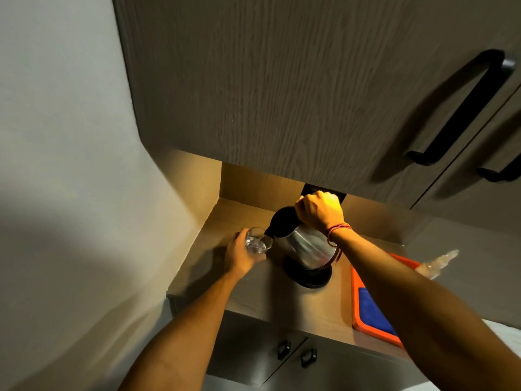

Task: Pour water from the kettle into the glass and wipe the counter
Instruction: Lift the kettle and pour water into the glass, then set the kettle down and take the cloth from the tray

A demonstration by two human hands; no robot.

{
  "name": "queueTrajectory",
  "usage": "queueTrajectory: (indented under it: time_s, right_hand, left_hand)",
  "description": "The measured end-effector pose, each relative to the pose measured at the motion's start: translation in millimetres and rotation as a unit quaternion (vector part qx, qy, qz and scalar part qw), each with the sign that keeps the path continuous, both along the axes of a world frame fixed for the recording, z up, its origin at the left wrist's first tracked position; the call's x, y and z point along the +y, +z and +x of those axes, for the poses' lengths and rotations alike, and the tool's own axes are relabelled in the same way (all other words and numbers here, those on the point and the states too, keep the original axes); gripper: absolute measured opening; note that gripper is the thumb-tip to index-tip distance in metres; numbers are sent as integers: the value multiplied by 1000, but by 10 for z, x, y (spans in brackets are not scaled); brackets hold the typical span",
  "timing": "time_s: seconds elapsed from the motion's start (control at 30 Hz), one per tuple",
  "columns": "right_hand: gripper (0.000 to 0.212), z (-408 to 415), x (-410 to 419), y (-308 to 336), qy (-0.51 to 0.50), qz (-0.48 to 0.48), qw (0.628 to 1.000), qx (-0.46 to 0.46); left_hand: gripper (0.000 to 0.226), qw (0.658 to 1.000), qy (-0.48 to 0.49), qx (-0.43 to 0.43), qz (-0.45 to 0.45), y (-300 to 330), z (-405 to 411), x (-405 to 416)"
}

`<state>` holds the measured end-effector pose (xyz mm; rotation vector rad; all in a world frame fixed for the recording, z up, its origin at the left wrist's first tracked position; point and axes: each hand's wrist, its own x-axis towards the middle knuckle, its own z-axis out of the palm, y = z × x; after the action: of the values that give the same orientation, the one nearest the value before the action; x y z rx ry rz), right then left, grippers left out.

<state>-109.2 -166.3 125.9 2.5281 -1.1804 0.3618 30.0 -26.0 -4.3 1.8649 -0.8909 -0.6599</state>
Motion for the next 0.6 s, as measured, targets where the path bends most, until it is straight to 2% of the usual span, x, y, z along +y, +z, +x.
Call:
queueTrajectory:
  time_s: [0.1, 0.2, 0.37, 0.47, 0.6]
  right_hand:
    - [40, -211, -90, -71, -87, 65, 989, -98]
    - [43, -443, -185, -210, -161, 113, 961, -194]
    - [46, -791, -218, -404, -216, 190, 900, -327]
    - [48, -916, -137, -416, -222, 230, 876, -361]
    - [44, -972, 25, -242, -214, 265, 871, -354]
  left_hand:
    - [95, 999, 5, 40, 4, -12, -60, -96]
    - [92, 998, -1, 66, 5, -72, -127, -175]
    - [94, 995, 11, 98, 27, -222, -181, -244]
    - [83, 995, 28, 93, 34, -291, -182, -274]
    - [83, 996, 26, 77, 36, -268, -149, -332]
